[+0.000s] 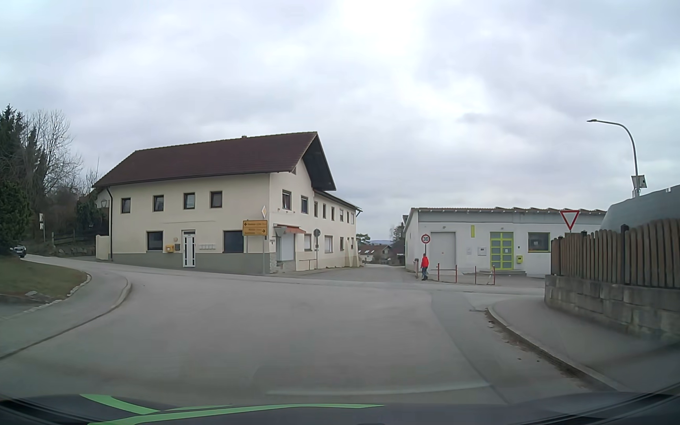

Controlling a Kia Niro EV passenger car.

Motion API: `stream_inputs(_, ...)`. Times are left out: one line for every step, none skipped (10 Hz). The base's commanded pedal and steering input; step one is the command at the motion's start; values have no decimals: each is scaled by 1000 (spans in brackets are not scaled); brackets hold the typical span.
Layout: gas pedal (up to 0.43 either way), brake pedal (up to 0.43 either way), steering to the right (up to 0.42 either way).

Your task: Follow the waypoints while adhering to traffic rules and regulations

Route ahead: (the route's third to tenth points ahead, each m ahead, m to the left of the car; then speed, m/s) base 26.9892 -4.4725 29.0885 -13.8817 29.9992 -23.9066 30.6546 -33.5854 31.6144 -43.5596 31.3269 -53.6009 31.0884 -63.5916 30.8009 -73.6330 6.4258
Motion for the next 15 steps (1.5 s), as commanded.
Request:
stream_inputs(0,0,16)
stream_inputs(0,0,20)
stream_inputs(0,18,28)
stream_inputs(0,43,38)
stream_inputs(0,55,48)
stream_inputs(0,73,58)
stream_inputs(0,104,67)
stream_inputs(0,128,76)
stream_inputs(0,146,86)
stream_inputs(0,171,99)
stream_inputs(0,189,113)
stream_inputs(0,201,123)
stream_inputs(0,207,134)
stream_inputs(0,207,143)
stream_inputs(0,207,149)
